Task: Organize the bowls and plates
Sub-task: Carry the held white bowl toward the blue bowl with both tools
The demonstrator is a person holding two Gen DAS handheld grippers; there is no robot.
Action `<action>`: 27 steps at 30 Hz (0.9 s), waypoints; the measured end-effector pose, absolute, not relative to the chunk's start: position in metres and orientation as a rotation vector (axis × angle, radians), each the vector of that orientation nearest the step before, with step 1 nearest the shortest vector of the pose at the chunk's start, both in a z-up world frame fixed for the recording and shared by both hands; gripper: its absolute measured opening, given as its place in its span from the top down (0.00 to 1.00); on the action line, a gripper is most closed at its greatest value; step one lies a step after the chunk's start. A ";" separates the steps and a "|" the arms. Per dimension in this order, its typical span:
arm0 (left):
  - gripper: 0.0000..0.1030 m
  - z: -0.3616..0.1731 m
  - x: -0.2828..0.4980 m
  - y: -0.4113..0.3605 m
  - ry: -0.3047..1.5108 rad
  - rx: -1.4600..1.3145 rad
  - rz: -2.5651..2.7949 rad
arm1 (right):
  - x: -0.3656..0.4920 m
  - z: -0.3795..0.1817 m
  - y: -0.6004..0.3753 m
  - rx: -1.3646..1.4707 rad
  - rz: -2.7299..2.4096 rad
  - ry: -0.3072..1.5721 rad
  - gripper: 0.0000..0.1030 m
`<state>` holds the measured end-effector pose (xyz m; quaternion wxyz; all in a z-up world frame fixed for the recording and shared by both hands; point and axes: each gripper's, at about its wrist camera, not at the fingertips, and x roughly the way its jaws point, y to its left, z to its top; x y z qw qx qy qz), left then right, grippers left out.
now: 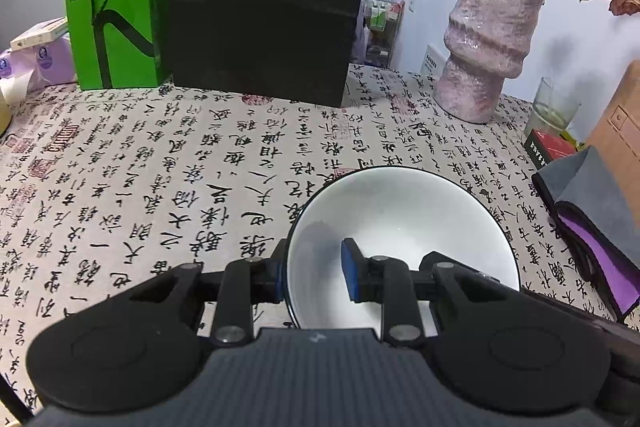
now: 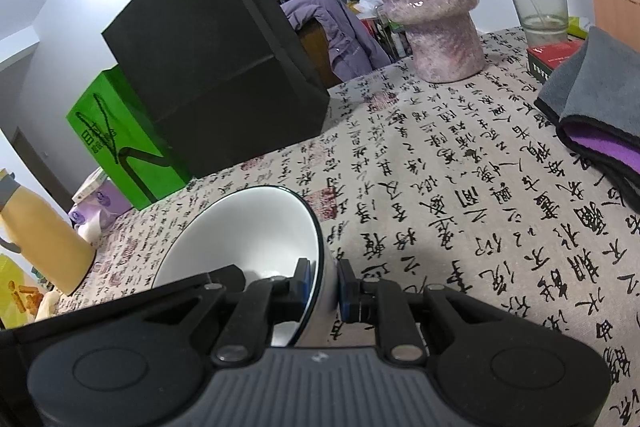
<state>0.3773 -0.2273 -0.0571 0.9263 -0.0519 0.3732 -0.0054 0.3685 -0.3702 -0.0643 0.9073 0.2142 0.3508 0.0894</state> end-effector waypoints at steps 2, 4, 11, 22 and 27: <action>0.74 -0.055 0.375 -0.225 0.763 -0.103 -0.006 | 0.367 -0.063 -0.368 0.445 0.190 0.721 0.85; 0.74 -0.051 0.372 -0.223 0.757 -0.097 -0.003 | 0.364 -0.061 -0.366 0.448 0.196 0.714 0.85; 0.74 -0.040 0.359 -0.213 0.730 -0.106 0.002 | 0.351 -0.049 -0.355 0.436 0.206 0.675 0.85; 0.74 -0.021 0.343 -0.190 0.701 -0.131 0.026 | 0.340 -0.029 -0.333 0.424 0.230 0.646 0.85; 0.74 -0.011 0.330 -0.180 0.683 -0.135 0.035 | 0.330 -0.019 -0.322 0.420 0.243 0.632 0.85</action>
